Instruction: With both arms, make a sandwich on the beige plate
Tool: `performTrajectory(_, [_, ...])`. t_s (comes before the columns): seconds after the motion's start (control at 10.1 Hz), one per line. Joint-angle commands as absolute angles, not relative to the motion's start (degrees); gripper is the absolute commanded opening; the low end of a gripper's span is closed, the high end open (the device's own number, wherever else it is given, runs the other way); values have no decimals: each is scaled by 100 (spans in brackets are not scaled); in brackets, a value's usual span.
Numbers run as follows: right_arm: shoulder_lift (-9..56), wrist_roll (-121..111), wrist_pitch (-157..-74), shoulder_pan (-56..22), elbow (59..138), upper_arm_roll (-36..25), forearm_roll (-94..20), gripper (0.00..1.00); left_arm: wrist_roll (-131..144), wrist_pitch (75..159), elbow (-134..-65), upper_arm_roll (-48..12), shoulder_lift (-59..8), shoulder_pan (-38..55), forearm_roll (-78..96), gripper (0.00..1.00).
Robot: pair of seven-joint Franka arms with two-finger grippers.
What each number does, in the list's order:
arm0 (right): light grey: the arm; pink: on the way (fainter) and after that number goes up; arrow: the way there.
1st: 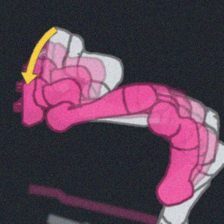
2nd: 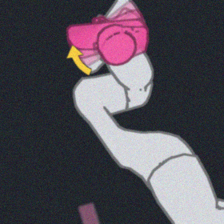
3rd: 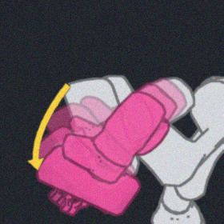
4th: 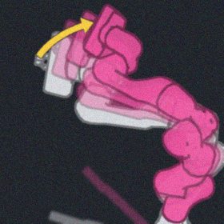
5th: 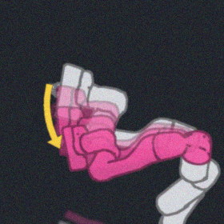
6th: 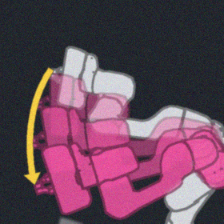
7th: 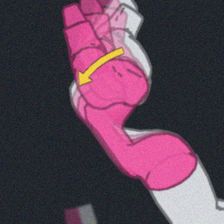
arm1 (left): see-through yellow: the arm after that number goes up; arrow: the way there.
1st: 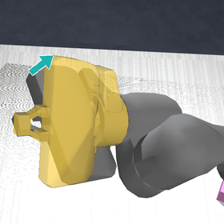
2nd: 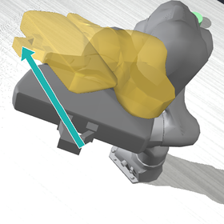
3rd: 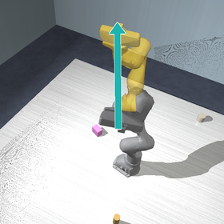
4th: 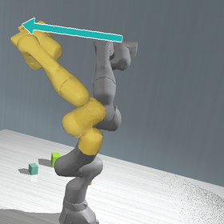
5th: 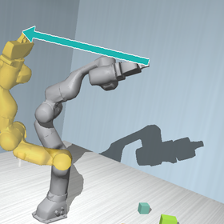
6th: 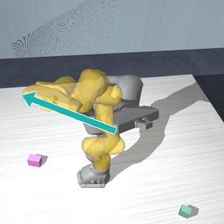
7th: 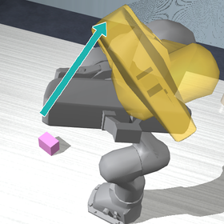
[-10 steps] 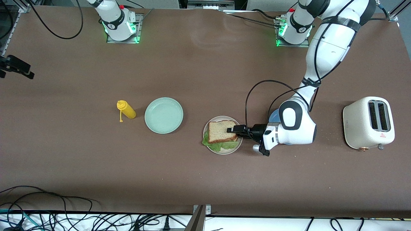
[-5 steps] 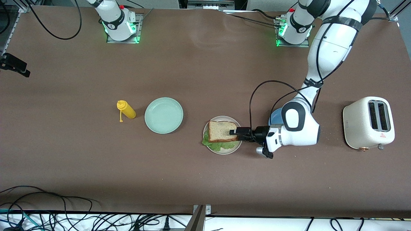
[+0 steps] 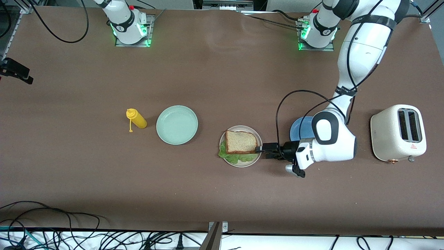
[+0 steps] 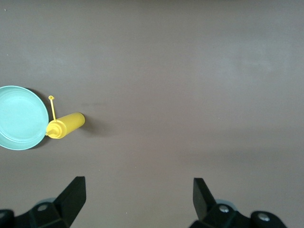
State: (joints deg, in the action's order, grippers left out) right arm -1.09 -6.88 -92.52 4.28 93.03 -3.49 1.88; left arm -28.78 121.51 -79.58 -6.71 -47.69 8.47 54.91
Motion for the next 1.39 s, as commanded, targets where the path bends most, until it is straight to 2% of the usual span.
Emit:
performTrajectory(0.0, [-70,-668,-9246,404,9185,-343,9,100,-1798,12138,-7831,-589,-4510,888,4086,100])
performTrajectory(0.4, [-62,-668,-9290,413,9185,-360,17,100,-1362,11691,-7875,-423,-4079,598,2227,100])
performTrajectory(0.69, [-70,-703,-9325,404,9193,-352,0,100,-1371,10858,-7866,-28,-3702,545,1164,100])
performTrajectory(1.29, [-70,-720,-9290,413,9167,-352,9,100,-1362,9600,-7831,500,-2893,519,237,100])
